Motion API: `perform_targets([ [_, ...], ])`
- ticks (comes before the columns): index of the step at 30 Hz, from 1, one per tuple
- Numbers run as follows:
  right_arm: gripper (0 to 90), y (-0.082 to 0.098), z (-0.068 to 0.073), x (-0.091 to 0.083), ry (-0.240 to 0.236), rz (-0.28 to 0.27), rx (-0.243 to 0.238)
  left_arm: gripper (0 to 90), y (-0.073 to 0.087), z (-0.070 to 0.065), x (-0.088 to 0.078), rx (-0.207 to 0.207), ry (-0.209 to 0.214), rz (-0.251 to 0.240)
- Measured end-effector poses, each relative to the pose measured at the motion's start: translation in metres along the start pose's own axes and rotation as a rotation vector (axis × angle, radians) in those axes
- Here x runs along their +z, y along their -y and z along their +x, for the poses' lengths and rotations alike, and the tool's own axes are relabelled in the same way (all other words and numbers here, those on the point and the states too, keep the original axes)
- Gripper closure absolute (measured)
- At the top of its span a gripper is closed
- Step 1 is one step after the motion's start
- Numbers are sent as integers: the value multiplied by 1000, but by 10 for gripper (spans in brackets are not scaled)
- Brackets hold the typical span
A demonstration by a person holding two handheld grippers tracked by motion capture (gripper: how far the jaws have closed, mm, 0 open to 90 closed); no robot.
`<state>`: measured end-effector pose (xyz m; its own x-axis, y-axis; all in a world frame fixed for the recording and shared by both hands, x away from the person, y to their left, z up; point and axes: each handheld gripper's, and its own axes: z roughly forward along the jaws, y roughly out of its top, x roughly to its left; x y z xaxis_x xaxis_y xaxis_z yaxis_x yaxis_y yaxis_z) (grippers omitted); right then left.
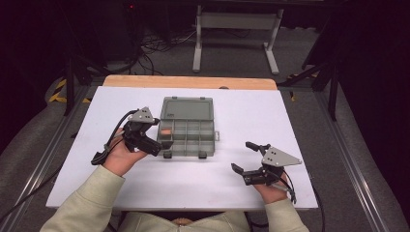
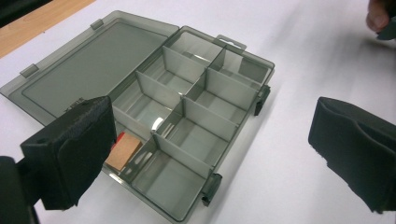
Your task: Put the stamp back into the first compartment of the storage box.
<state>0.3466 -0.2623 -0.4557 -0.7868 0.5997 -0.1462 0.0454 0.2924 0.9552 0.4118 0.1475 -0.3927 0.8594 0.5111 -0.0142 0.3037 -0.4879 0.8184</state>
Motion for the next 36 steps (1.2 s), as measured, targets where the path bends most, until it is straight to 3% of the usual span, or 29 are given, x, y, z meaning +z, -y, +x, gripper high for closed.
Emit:
perform_targets([
  [5, 105, 0, 0, 0, -1, 1, 0, 9, 8, -4, -6, -13, 14, -36],
  [15, 104, 0, 0, 0, 1, 0, -1, 9, 30, -10, -20, -17, -34, -148],
  [22, 103, 0, 1, 0, 1, 0, -1, 17, 46, -12, -26, -22, -32, -197],
  [26, 102, 0, 1, 0, 2, -1, -2, 19, 63, -13, -30, -26, -60, -251],
  [31, 100, 0, 1, 0, 2, -2, -3, 19, 78, -12, -35, -45, -47, -313],
  [36, 93, 0, 1, 0, 1, -11, -4, 18, 95, -13, -36, -56, -77, -374],
])
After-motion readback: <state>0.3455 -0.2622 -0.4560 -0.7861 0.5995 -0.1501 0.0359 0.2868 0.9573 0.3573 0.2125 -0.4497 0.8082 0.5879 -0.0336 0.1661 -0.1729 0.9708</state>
